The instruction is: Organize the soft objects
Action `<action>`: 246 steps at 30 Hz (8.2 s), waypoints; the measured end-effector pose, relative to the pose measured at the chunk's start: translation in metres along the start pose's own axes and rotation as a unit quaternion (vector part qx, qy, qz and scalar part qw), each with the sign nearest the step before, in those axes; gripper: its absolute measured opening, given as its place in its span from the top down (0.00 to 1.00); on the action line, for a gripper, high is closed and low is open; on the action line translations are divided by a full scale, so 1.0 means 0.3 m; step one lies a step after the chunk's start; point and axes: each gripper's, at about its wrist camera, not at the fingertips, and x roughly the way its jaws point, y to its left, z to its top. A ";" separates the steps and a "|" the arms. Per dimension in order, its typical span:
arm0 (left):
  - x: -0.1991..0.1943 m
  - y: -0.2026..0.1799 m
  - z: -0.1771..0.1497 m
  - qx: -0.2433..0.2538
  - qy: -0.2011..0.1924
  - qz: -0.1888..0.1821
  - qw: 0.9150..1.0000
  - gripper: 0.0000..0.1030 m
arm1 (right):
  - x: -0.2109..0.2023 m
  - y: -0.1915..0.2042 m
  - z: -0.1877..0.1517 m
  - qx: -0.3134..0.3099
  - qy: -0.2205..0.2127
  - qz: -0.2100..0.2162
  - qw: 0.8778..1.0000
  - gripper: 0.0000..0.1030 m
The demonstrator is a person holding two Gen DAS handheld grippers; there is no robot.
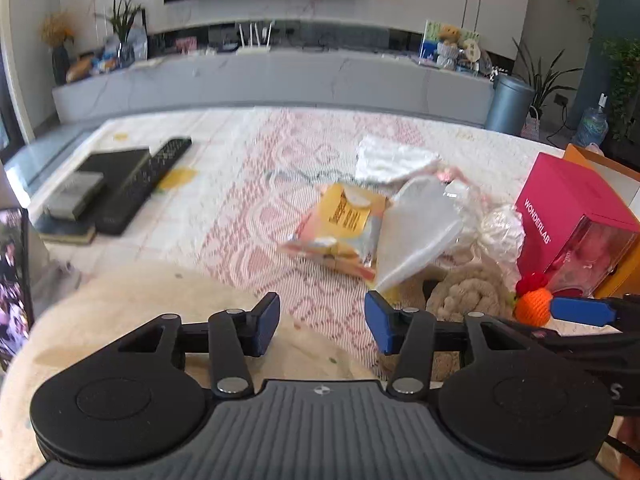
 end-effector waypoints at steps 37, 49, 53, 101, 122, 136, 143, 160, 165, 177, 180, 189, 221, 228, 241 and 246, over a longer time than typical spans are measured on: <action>-0.031 0.045 0.027 -0.050 0.006 -0.058 0.997 0.45 | 0.012 0.030 0.111 -0.027 -0.014 -0.007 1.000 0.65; 0.059 0.105 0.210 -0.001 -0.023 -0.038 0.999 0.32 | -0.112 0.037 0.312 -0.087 -0.112 -0.013 0.990 0.64; 0.156 0.031 0.221 0.057 -0.008 -0.041 0.998 0.20 | 0.003 0.045 0.327 -0.101 -0.085 -0.018 0.991 0.64; -0.072 -0.120 0.292 0.031 -0.062 -0.074 0.995 0.40 | -0.206 -0.060 0.295 -0.126 -0.122 -0.018 0.984 0.61; -0.208 -0.713 0.336 0.117 -0.040 -0.261 0.957 0.40 | -0.695 -0.606 0.259 -0.069 -0.163 -0.126 0.976 0.61; -0.034 -1.085 0.331 0.165 0.028 -0.297 0.940 0.40 | -0.676 -0.904 0.277 -0.075 -0.110 -0.188 0.973 0.61; 0.076 -1.185 0.321 0.184 0.058 -0.287 0.938 0.40 | -0.560 -1.015 0.307 -0.094 -0.072 -0.202 0.972 0.61; 0.301 -1.241 0.272 0.151 0.137 -0.298 0.932 0.40 | -0.268 -1.190 0.324 -0.115 0.034 -0.202 0.972 0.61; 0.329 -1.257 0.271 0.158 0.138 -0.278 0.937 0.40 | -0.198 -1.203 0.319 -0.110 0.069 -0.201 0.971 0.61; 0.338 -1.249 0.247 0.159 0.150 -0.268 0.938 0.34 | -0.162 -1.222 0.308 -0.083 0.098 -0.193 0.973 0.55; 0.316 -1.251 0.269 0.158 0.136 -0.271 0.940 0.23 | -0.188 -1.206 0.316 -0.090 0.090 -0.201 0.971 0.46; 0.159 -1.214 0.317 0.173 0.079 -0.273 0.943 0.20 | -0.331 -1.149 0.346 -0.088 0.051 -0.226 0.969 0.37; -0.247 -0.567 0.044 0.078 -0.089 -0.159 0.980 0.22 | -0.515 -0.473 -0.085 0.073 -0.152 -0.077 0.983 0.30; -0.191 -0.416 -0.054 0.070 -0.053 -0.119 0.989 0.25 | -0.410 -0.355 -0.139 0.063 -0.115 -0.046 0.990 0.30; -0.121 -0.251 -0.149 0.026 -0.016 -0.115 0.993 0.31 | -0.260 -0.273 -0.159 0.011 -0.055 -0.043 0.998 0.37; -0.113 -0.261 -0.143 0.048 -0.037 -0.103 0.993 0.31 | -0.168 -0.240 -0.114 -0.010 -0.039 -0.031 0.999 0.39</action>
